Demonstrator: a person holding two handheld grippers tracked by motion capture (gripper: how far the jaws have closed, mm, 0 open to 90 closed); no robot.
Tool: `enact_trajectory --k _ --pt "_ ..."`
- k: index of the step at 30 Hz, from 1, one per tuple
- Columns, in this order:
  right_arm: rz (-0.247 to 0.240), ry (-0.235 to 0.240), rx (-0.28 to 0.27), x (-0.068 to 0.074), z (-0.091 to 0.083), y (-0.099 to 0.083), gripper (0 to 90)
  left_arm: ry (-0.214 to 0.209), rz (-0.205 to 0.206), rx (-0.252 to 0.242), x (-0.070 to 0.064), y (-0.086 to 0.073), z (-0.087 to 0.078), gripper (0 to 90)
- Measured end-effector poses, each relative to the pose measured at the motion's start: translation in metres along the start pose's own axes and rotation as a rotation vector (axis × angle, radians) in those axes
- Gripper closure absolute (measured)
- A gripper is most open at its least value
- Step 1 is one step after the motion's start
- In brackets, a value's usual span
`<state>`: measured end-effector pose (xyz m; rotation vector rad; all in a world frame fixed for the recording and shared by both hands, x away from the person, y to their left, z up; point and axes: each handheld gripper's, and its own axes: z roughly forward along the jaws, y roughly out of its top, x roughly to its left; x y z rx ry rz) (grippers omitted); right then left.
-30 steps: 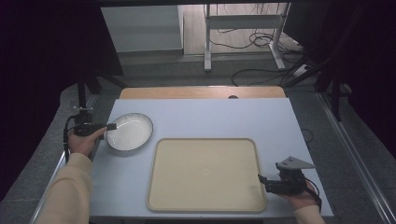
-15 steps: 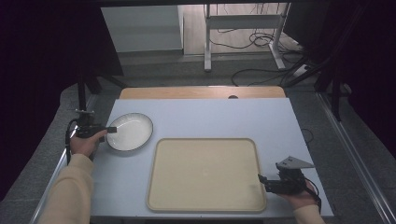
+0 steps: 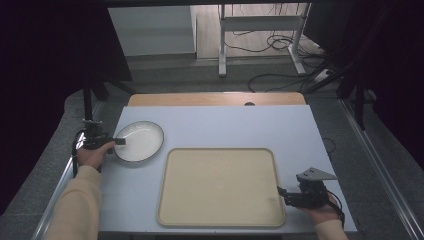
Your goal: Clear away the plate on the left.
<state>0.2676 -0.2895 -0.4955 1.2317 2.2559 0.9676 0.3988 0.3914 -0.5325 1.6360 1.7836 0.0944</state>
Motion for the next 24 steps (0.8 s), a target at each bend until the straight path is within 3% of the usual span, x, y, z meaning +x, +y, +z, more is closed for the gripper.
enact_trajectory --k 8,12,21,24 --pt "0.001 -0.001 0.004 -0.0006 0.0004 -0.0005 17.3 -0.021 -0.006 0.016 0.0013 0.0010 0.0054 58.4" --pt "0.001 -0.001 0.008 -0.0009 0.0005 -0.0011 17.3 -0.009 -0.002 0.029 0.0019 0.0012 0.0082 63.1" --pt "0.005 -0.003 0.011 -0.0020 0.0008 -0.0004 17.3 -0.043 -0.045 0.026 0.0091 0.0031 0.0067 73.6" --pt "0.005 -0.006 0.010 -0.0025 0.0009 0.0000 17.3 -0.045 -0.043 0.033 0.0091 0.0033 0.0039 75.5"
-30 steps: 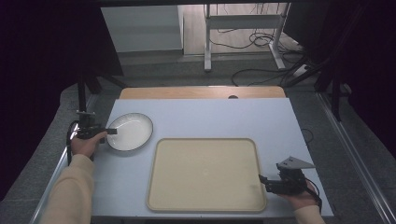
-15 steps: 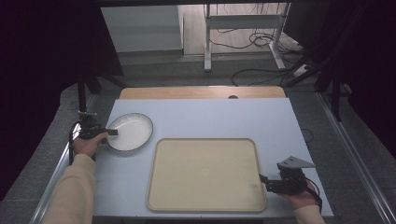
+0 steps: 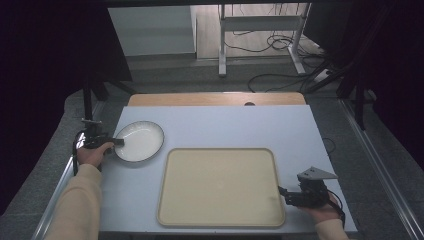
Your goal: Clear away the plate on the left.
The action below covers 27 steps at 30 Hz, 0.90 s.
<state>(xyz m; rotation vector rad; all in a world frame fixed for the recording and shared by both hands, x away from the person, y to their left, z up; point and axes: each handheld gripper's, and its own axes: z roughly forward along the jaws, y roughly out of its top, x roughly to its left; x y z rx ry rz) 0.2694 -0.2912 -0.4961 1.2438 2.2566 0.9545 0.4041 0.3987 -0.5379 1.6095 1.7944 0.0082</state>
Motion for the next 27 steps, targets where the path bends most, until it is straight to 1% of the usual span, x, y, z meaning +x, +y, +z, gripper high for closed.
enact_trajectory --k 1,2,3,8,9,14,17,18,20,22,24,27 --pt "0.000 0.000 0.000 0.000 0.000 0.000 17.3 -0.003 -0.001 -0.005 0.000 0.000 -0.001 76.0" --pt "0.000 0.001 0.000 0.000 0.000 0.000 17.3 -0.011 0.007 -0.003 0.000 0.000 -0.003 76.6" --pt "0.000 0.001 0.000 0.000 0.000 0.000 17.3 -0.019 0.001 -0.018 -0.001 -0.001 -0.004 77.3" --pt "0.001 -0.001 -0.001 -0.001 -0.001 0.000 17.3 -0.047 0.009 -0.051 -0.003 -0.001 -0.013 81.4" --pt "0.001 -0.001 -0.001 -0.001 -0.001 0.000 17.3 -0.043 0.004 -0.060 -0.005 -0.001 -0.013 81.9" --pt "0.002 0.002 0.001 -0.001 -0.001 0.000 17.3 -0.036 0.015 -0.083 -0.009 -0.003 -0.016 82.6" --pt "0.006 0.002 0.000 -0.001 -0.002 0.000 17.3 -0.024 0.038 -0.091 -0.013 -0.002 -0.018 83.3" --pt "0.007 0.003 0.000 -0.002 -0.002 0.000 17.3 -0.019 0.047 -0.099 -0.016 -0.001 -0.019 83.5" --pt "0.011 0.003 -0.001 -0.003 -0.002 0.000 17.3 -0.001 0.077 -0.115 -0.021 0.000 -0.020 83.8" --pt "0.013 0.004 -0.005 -0.003 -0.002 0.000 17.3 0.014 0.095 -0.142 -0.027 0.001 -0.021 84.1" --pt "0.017 0.008 -0.009 -0.004 -0.003 0.000 17.3 0.017 0.101 -0.158 -0.030 0.001 -0.022 84.4" --pt "0.019 0.008 -0.012 -0.005 -0.004 -0.001 17.3 0.022 0.107 -0.169 -0.032 0.001 -0.022 84.5"
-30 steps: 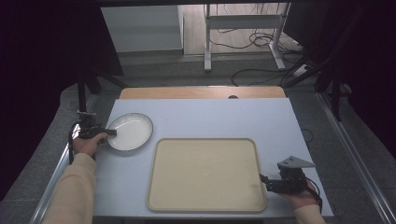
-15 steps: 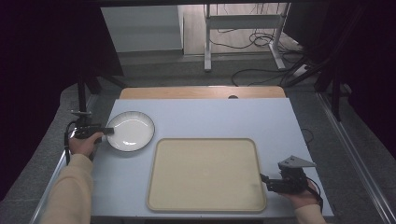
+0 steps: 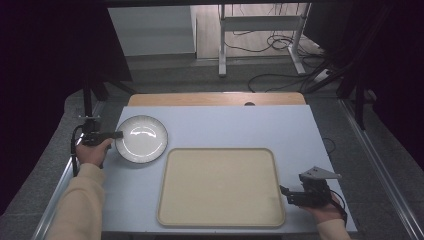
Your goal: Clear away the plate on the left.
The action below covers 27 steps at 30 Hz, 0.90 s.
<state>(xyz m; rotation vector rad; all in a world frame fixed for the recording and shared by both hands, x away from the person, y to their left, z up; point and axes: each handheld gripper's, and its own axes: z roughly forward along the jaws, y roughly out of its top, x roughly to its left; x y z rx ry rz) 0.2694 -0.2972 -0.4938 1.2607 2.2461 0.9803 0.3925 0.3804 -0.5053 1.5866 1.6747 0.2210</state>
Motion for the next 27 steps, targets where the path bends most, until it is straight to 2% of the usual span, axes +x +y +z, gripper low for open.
enact_trajectory --k 5,15,18,23,27 --pt "0.016 0.009 -0.012 -0.003 -0.001 0.000 17.1 0.014 0.050 -0.021 -0.009 0.002 -0.003 84.5" --pt "0.024 0.012 -0.020 -0.006 -0.001 0.000 17.1 0.016 0.110 -0.053 -0.020 0.004 -0.008 83.9" --pt "0.023 0.013 -0.022 -0.006 -0.002 0.000 17.0 0.015 0.106 -0.066 -0.020 0.004 -0.011 83.7" --pt "0.025 0.013 -0.024 -0.007 -0.003 0.001 17.1 -0.054 0.049 -0.102 -0.017 0.006 -0.022 83.5" --pt "0.028 0.011 -0.027 -0.008 -0.003 0.001 17.0 -0.081 0.034 -0.137 -0.018 0.007 -0.032 83.5"
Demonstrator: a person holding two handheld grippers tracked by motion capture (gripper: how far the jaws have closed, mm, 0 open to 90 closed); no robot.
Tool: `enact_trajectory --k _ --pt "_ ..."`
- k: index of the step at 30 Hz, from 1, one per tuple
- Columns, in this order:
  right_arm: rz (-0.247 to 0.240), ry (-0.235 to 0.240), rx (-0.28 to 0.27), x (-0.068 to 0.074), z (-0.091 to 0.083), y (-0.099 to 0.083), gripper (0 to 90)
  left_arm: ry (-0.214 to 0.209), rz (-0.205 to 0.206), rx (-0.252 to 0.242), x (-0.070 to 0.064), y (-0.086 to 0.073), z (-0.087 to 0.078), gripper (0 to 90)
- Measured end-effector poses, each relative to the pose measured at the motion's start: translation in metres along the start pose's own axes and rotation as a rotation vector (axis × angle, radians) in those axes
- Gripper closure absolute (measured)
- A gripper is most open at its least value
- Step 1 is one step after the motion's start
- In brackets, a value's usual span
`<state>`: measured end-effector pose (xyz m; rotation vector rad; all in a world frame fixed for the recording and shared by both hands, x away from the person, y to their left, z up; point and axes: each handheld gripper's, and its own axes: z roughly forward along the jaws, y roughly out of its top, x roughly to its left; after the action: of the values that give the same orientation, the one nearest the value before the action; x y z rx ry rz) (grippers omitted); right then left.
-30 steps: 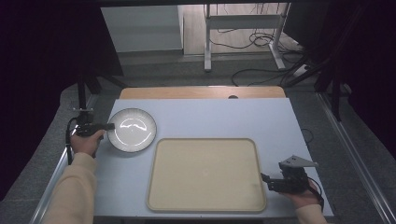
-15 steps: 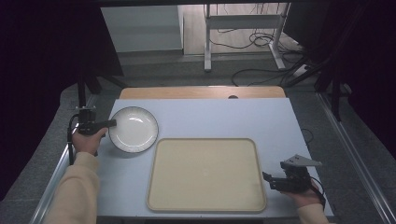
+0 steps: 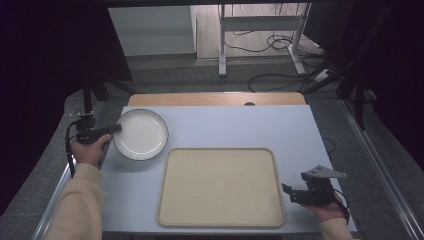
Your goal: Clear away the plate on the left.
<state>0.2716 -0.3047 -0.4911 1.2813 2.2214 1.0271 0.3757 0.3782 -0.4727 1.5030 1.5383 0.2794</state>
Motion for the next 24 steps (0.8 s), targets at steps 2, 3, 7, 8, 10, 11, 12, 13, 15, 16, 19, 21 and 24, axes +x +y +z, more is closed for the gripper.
enact_trajectory --k 2,3,7,8,10,11,12,13,15,16,19,21,24 --pt "0.001 0.000 0.000 0.000 0.000 0.000 17.0 -0.007 -0.004 -0.013 -0.001 0.000 -0.004 83.4" --pt "0.002 0.000 -0.001 -0.001 0.000 0.000 17.0 -0.012 -0.009 -0.015 -0.002 0.000 -0.006 83.4" --pt "0.005 0.002 -0.001 -0.001 0.000 0.000 17.0 -0.025 -0.013 -0.030 -0.005 0.000 -0.015 83.4" --pt "0.005 0.003 -0.001 -0.001 0.000 0.000 17.0 -0.030 -0.016 -0.031 -0.006 0.000 -0.017 83.4" --pt "0.005 0.003 -0.001 -0.002 0.000 0.000 17.0 -0.033 -0.021 -0.044 -0.007 0.000 -0.021 83.5" --pt "0.007 0.004 -0.002 -0.002 0.000 0.000 17.0 -0.033 -0.022 -0.049 -0.008 0.001 -0.023 83.4" --pt "0.006 0.004 -0.003 -0.002 0.000 0.000 17.0 -0.033 -0.021 -0.052 -0.009 0.001 -0.025 83.4" --pt "0.008 0.004 -0.004 -0.002 0.000 0.000 17.0 -0.036 -0.023 -0.053 -0.010 0.001 -0.026 83.3" --pt "0.009 0.004 -0.004 -0.002 0.000 0.000 17.0 -0.040 -0.032 -0.063 -0.013 0.000 -0.028 83.3" --pt "0.008 0.004 -0.004 -0.002 0.000 0.000 17.0 -0.041 -0.034 -0.069 -0.015 -0.001 -0.030 83.3" --pt "0.004 0.008 -0.004 -0.002 0.000 0.001 17.0 -0.051 -0.033 -0.079 -0.019 -0.004 -0.035 83.3" --pt "0.004 0.010 -0.005 -0.002 0.000 0.000 17.0 -0.061 -0.034 -0.086 -0.023 -0.006 -0.038 83.3" --pt "0.003 0.009 -0.010 0.000 -0.002 0.000 17.0 -0.071 -0.038 -0.095 -0.030 -0.009 -0.043 83.3"
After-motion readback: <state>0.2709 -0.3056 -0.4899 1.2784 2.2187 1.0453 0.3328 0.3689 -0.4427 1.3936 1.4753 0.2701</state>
